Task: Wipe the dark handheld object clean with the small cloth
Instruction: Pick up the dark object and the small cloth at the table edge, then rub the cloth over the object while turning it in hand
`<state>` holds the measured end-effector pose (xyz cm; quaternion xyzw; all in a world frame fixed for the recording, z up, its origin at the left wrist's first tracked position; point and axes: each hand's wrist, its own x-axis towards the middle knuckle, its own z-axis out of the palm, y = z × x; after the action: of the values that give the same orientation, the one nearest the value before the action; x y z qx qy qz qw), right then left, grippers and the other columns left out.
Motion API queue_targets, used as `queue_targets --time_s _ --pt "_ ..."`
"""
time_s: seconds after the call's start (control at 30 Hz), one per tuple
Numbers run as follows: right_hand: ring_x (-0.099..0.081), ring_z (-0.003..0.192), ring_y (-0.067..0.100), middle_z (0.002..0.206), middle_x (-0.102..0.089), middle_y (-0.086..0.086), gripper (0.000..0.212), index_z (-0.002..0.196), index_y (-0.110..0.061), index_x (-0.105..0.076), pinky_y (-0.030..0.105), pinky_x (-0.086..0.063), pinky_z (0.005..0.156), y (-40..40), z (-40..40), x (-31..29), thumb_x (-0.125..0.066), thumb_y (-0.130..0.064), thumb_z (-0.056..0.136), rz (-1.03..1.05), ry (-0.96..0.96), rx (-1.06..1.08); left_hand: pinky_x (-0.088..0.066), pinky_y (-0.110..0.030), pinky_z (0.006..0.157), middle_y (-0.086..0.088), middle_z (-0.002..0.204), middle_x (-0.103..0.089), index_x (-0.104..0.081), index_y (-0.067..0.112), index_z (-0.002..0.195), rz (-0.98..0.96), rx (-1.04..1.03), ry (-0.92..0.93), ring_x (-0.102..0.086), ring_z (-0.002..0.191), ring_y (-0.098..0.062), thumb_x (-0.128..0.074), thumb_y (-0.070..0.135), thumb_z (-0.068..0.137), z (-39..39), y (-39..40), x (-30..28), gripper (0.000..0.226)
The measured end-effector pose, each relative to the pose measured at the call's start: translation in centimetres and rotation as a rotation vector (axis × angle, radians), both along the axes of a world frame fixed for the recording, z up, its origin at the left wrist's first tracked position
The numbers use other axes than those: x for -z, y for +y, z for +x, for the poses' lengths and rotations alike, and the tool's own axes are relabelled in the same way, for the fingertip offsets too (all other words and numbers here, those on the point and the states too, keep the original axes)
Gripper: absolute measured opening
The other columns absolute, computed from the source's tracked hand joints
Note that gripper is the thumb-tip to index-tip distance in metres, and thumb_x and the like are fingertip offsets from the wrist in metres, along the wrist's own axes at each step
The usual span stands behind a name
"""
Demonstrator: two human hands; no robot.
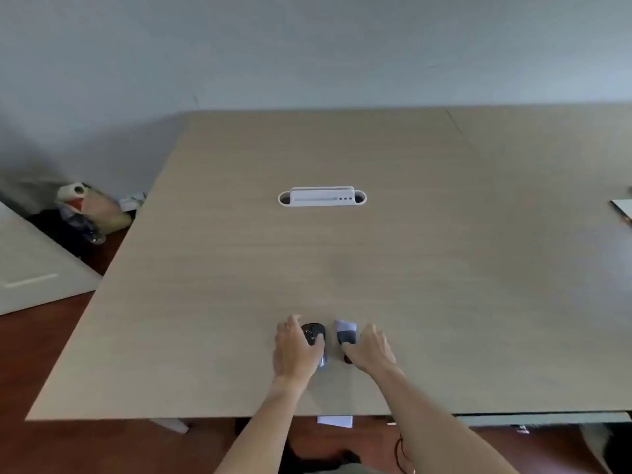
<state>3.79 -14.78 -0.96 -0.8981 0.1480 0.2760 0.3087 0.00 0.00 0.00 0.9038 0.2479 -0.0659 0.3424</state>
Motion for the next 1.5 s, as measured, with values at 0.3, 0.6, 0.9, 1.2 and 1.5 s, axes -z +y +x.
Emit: queue_targets --time_s 0.3,0.6,0.9,1.2,1.5 --pt "-0.061 0.101 0.032 0.105 -0.062 0.007 0.031 0.104 -0.01 -0.056 0.032 -0.043 0.068 1.0 -1.9 1.9 -0.058 -0.033 0.084 -0.052 -0.032 0.013 -0.052 -0.037 0.09 -0.006 0.126 -0.051 -0.041 0.015 0.131 -0.064 -0.079 0.071 -0.054 0.118 -0.028 -0.074 0.043 0.079 -1.8 -1.6 2.0 0.068" --pt "-0.06 0.079 0.025 0.082 -0.063 -0.002 0.017 0.088 -0.017 -0.061 0.027 -0.043 0.055 0.3 -0.3 0.9 -0.05 -0.004 0.085 0.338 -0.247 0.24 -0.053 -0.038 0.087 -0.002 0.118 -0.057 -0.048 0.015 0.124 0.023 -0.054 0.098 -0.055 0.114 -0.025 -0.072 0.045 0.077 -1.3 -0.5 2.1 0.06" --pt "-0.057 0.048 0.007 0.064 -0.064 0.003 0.018 0.088 -0.016 -0.069 0.019 -0.045 0.047 0.5 -0.5 0.3 -0.057 -0.004 0.083 0.518 -0.294 0.248 -0.052 -0.035 0.086 -0.003 0.109 -0.06 -0.051 0.012 0.111 0.033 -0.023 0.113 -0.058 0.106 -0.024 -0.074 0.042 0.073 -0.6 -0.1 1.6 0.053" --pt "-0.06 0.08 0.024 0.078 -0.065 -0.002 0.019 0.087 -0.013 -0.066 0.027 -0.044 0.064 0.9 -0.6 0.7 -0.053 0.0 0.083 0.389 -0.284 0.262 -0.053 -0.037 0.087 -0.005 0.106 -0.065 -0.051 0.01 0.107 0.091 0.007 0.161 -0.063 0.101 -0.027 -0.078 0.039 0.071 0.1 0.1 0.9 0.053" --pt "-0.058 0.076 0.017 0.083 -0.065 0.001 0.018 0.091 -0.014 -0.063 0.026 -0.044 0.061 2.7 -0.5 -0.2 -0.05 -0.003 0.084 0.378 -0.271 0.26 -0.052 -0.034 0.087 -0.002 0.105 -0.067 -0.052 0.012 0.109 0.173 0.054 0.163 -0.065 0.101 -0.025 -0.075 0.045 0.072 0.0 0.1 0.9 0.055"
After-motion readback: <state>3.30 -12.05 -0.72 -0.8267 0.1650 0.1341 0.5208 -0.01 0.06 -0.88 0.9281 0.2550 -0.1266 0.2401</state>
